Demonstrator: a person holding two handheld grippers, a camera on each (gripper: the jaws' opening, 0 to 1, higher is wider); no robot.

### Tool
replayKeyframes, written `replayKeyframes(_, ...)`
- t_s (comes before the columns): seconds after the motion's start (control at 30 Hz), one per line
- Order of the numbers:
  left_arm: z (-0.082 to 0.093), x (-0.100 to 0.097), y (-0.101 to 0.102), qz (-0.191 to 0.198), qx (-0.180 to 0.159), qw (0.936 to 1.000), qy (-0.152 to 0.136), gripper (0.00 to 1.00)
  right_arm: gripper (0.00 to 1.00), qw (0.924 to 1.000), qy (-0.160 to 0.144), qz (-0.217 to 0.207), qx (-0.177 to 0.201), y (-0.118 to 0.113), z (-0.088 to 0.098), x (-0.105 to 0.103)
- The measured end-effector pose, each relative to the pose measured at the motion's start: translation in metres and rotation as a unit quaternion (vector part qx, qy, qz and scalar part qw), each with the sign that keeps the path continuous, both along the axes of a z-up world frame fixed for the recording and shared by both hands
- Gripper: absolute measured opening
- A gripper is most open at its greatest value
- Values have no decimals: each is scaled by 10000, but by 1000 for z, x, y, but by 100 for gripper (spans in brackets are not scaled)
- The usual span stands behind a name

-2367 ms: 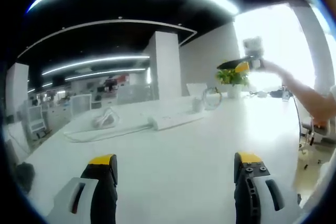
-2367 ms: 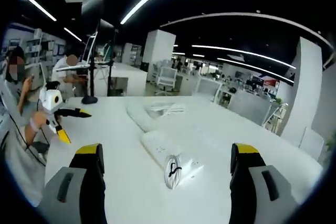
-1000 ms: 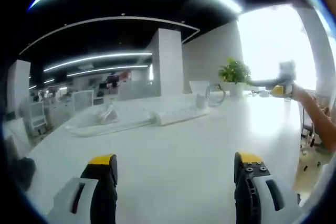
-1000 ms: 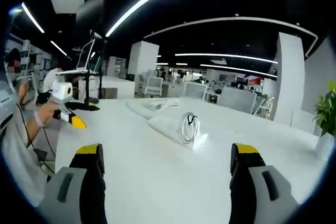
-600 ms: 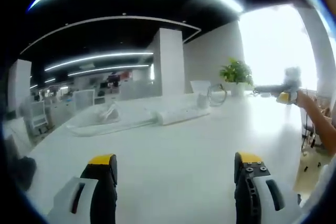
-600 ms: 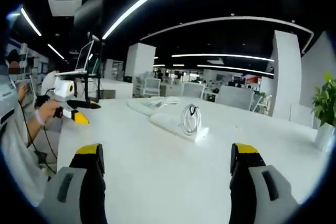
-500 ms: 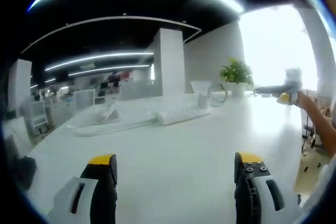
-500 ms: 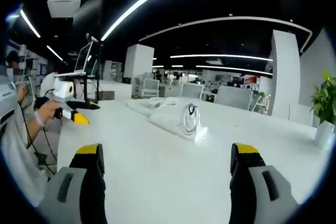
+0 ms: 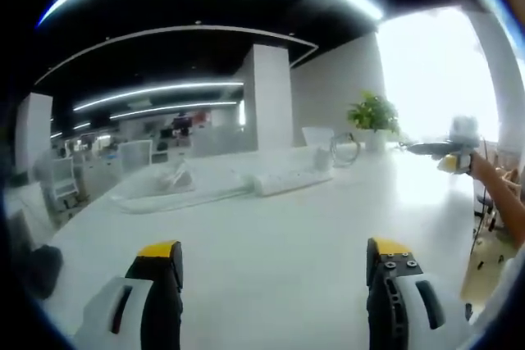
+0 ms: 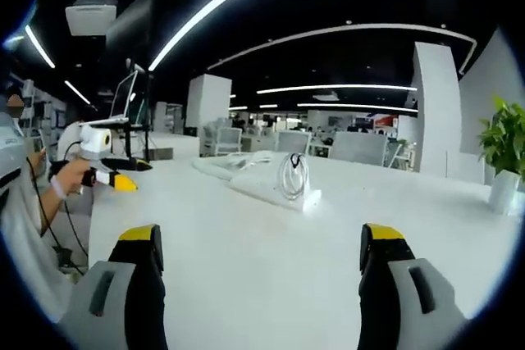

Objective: Straighten the power strip on the desk, plug the charger into it

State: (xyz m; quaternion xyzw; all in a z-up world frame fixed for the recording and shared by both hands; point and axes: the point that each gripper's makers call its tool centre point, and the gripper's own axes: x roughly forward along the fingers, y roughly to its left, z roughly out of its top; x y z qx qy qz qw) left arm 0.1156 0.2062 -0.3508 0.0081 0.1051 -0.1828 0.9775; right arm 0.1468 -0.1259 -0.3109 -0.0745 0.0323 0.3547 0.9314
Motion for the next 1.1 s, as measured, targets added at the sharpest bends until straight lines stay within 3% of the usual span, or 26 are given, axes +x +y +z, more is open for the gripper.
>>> replayKeyframes(0.43,1,0,3,63,-4,10000,-8,96,99,9996,46,-274,-92,-7,-9,1)
replayKeyframes(1.1,2,0,1,51,17,10000,-16,96,98,9997,73,-198,105,-5,-9,-2)
